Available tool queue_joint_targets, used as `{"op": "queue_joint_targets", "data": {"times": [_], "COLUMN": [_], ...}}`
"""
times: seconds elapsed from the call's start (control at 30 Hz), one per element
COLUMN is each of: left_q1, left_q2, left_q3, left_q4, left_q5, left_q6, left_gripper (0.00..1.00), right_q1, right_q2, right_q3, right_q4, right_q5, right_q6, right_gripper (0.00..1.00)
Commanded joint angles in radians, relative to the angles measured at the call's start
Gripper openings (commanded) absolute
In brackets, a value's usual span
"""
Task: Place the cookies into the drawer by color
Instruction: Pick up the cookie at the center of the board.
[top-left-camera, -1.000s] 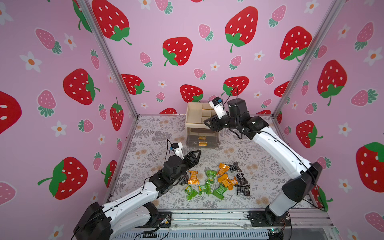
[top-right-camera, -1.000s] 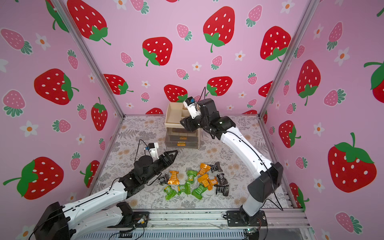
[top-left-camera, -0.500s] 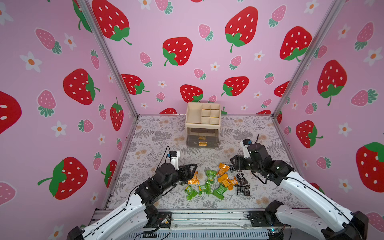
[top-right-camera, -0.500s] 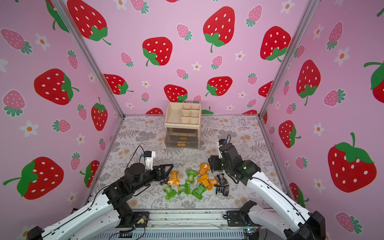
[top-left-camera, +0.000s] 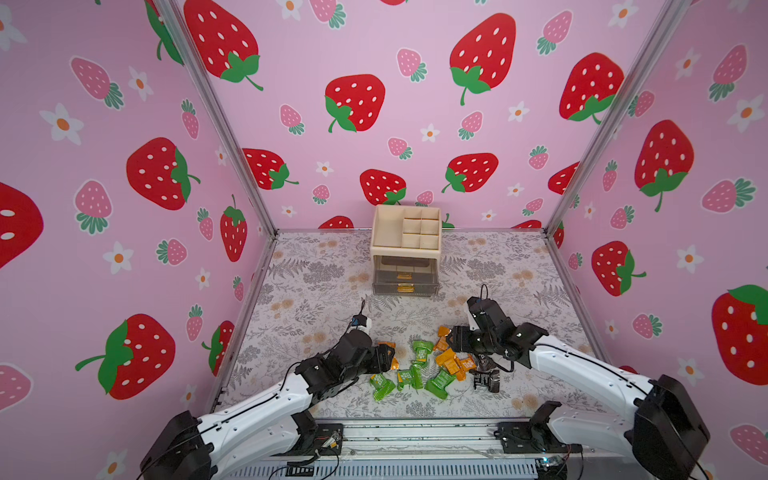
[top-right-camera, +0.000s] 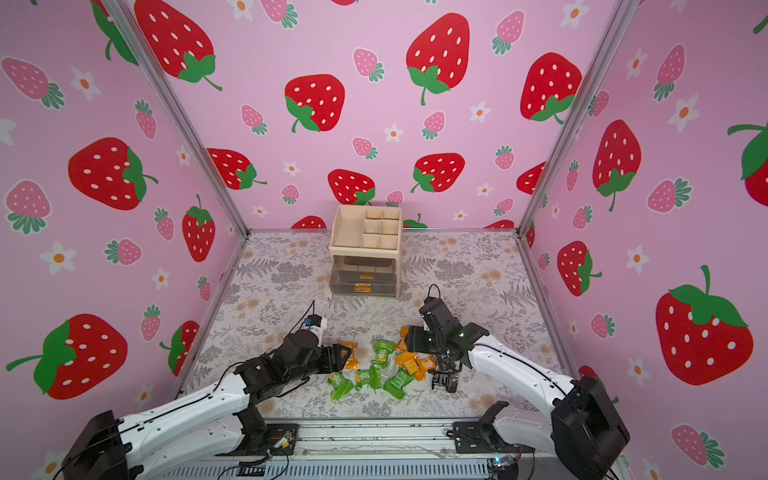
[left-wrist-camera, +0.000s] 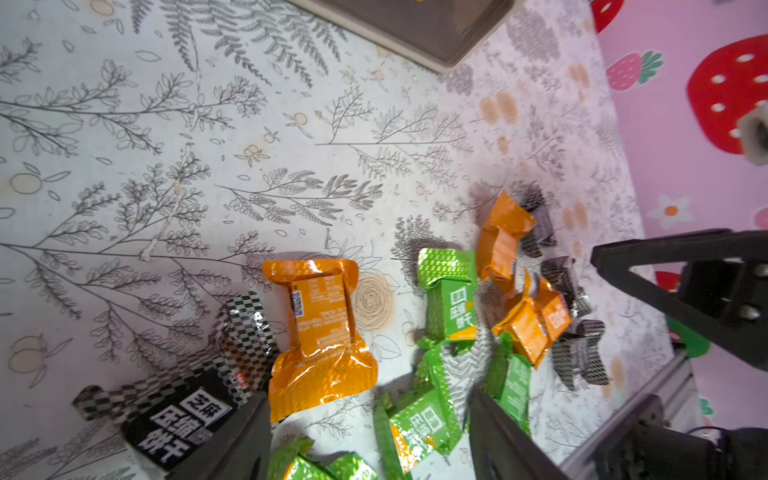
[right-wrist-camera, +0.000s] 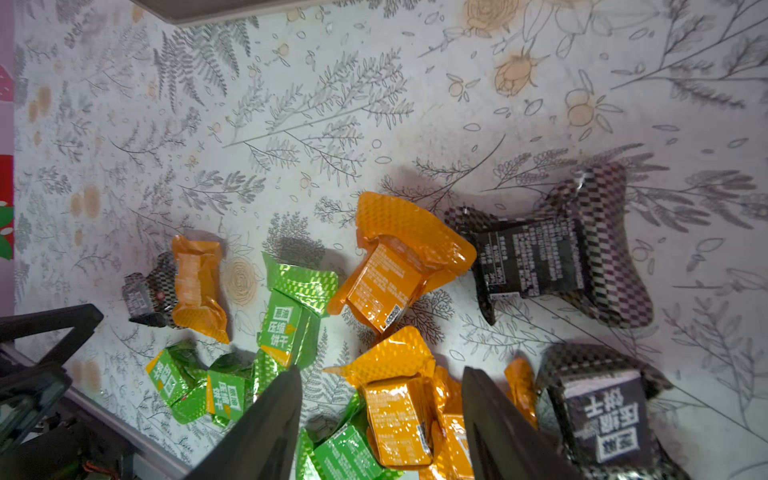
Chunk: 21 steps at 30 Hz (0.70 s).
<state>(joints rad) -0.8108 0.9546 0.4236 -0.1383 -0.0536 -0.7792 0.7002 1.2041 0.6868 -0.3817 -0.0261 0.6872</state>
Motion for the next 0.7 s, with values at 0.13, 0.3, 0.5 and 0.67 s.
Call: {"op": "queue_joint_targets", "data": {"times": [0.13,0.3,0.5,0.67], "left_q1": [-0.063,-0.101,-0.122,-0.134], "left_q2": [0.153,0.279,0.408,0.462], "left_q3": [0.147,0.238,0.319,0.347], "left_q4": [-0.058,-0.151,-0.212,-0.275], "left_q5": [-0.128,-0.217,-0.227,-0.259], "left_q6": [0.039,0.024,0.014,-0.003], "left_gripper": [0.77,0.75,0.75,0.75], "right_q1": [0.002,0.0,-0.011,-0.011], "right_q2": [-0.009,-0.031,-0.053,-0.05], "right_q3": [0.017,-0.001,-0.02,-0.024], "right_q4": [0.026,0.025,0.03,0.051], "right_q5": [0.017,0.015,0.011,-0.014], "right_q6": [-0.017,-0.023,-0.035,-0.042], "right_gripper": [0.67,0.67,0.67,0.68]}}
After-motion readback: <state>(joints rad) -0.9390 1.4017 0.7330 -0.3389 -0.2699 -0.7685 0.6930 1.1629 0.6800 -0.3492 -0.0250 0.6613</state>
